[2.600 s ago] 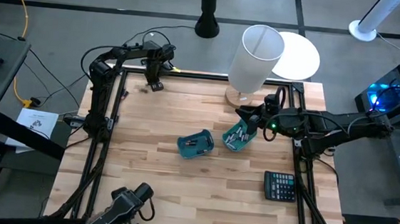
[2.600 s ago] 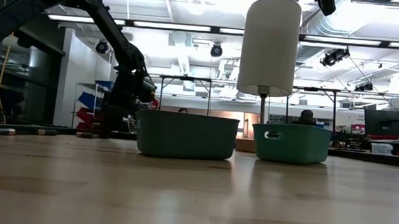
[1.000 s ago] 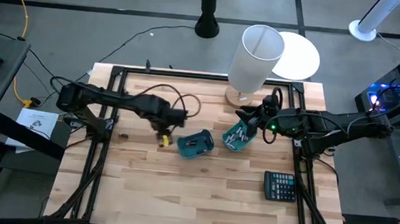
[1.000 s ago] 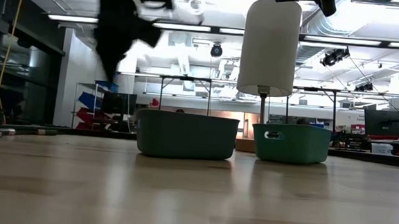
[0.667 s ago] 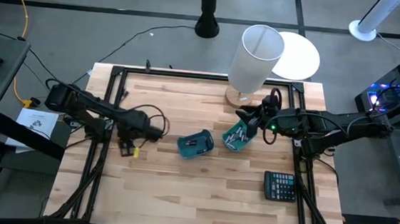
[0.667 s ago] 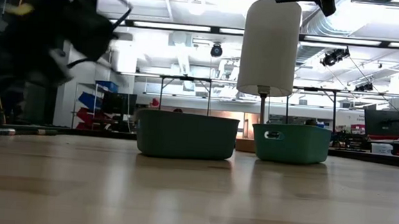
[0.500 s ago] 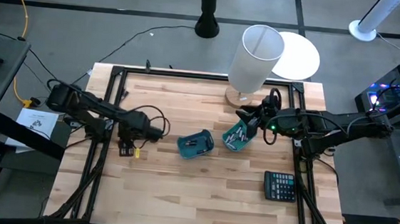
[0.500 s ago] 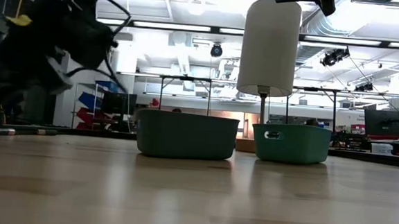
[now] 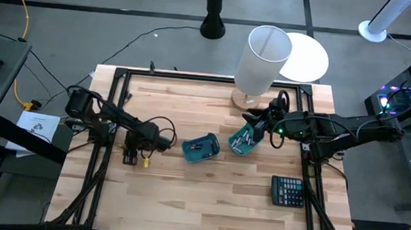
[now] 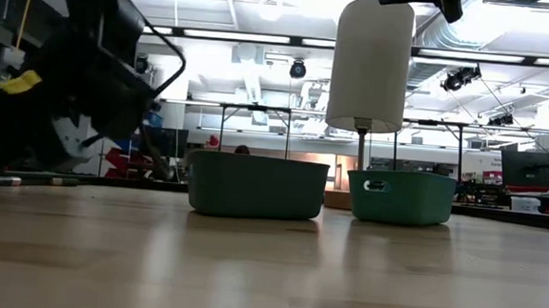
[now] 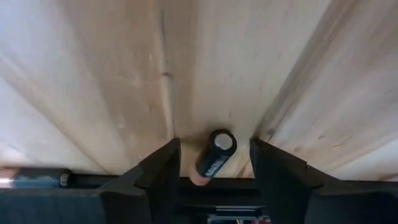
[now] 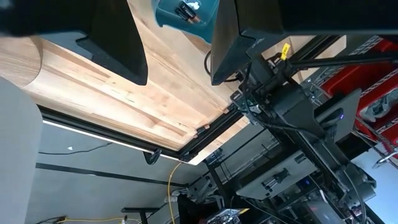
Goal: Sort batteries
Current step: Put the black battery into the blue bin
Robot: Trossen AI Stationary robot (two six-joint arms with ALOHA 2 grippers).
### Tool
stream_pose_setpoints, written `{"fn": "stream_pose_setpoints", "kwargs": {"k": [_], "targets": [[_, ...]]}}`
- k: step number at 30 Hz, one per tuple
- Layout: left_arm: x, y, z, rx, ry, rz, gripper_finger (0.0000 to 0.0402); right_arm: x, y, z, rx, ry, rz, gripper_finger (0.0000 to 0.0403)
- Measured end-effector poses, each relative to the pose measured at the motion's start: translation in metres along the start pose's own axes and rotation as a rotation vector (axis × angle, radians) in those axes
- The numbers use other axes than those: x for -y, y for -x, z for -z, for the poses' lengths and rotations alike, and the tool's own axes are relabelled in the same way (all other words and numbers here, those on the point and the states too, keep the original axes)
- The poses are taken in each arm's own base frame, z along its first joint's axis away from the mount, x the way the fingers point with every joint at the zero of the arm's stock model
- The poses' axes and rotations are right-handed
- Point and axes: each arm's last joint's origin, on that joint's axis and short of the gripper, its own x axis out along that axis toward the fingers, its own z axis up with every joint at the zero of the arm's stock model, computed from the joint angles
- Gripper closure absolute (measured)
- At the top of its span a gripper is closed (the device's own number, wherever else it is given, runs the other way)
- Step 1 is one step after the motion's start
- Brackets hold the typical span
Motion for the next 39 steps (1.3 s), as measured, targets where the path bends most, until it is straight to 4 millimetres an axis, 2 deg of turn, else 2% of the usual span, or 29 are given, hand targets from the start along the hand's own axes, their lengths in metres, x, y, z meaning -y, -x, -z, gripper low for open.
{"fn": "stream_pose_setpoints", "kwargs": {"k": [4,6,8,11,12,16,18,24,27,29,33,36,39], "targets": [[0.003,-0.011,-0.002,-0.048,0.02,-0.007,0.0217,0.0,0.0,0.0,0.0,-0.001,0.0,0.0231],[0.003,-0.012,-0.005,-0.06,0.007,-0.011,0.0231,0.0,0.0,0.0,0.0,-0.001,0.0,0.0231],[0.004,-0.01,-0.007,-0.048,-0.004,-0.008,0.0268,0.0,0.0,0.0,0.0,-0.002,0.0,0.0231],[0.002,-0.002,-0.012,-0.023,-0.019,-0.006,0.0362,0.0,0.0,0.0,0.0,-0.003,0.0,0.0231],[0.0,0.002,-0.014,-0.004,-0.02,-0.014,0.0371,0.0,0.0,0.0,0.0,-0.005,0.0,0.0231],[-0.008,0.032,-0.024,0.155,-0.032,-0.13,0.0371,0.0,0.0,0.0,-0.001,-0.017,0.0,0.0231],[-0.013,0.057,-0.025,0.271,-0.004,-0.17,0.0371,0.0,0.0,0.0,-0.003,-0.017,-0.003,0.0231],[-0.023,0.13,0.006,0.617,0.194,-0.161,0.0371,0.0,0.0,0.0,-0.007,-0.02,-0.005,0.0231],[-0.026,0.15,0.024,0.729,0.263,-0.167,0.0371,0.0,0.0,0.0,-0.007,-0.018,-0.005,0.0231],[-0.026,0.159,0.028,0.805,0.285,-0.148,0.0371,0.0,0.0,0.0,-0.007,-0.017,-0.005,0.0231],[-0.016,0.182,0.014,1.082,0.191,-0.01,0.0371,0.0,0.0,0.0,-0.007,-0.012,-0.005,0.0231],[-0.006,0.2,-0.01,1.292,0.113,0.097,0.0371,0.0,0.0,0.0,-0.007,-0.012,-0.004,0.0231],[0.001,0.204,-0.035,1.384,0.072,0.148,0.0371,0.0,0.0,0.0,-0.007,-0.015,-0.004,0.0231]]}}
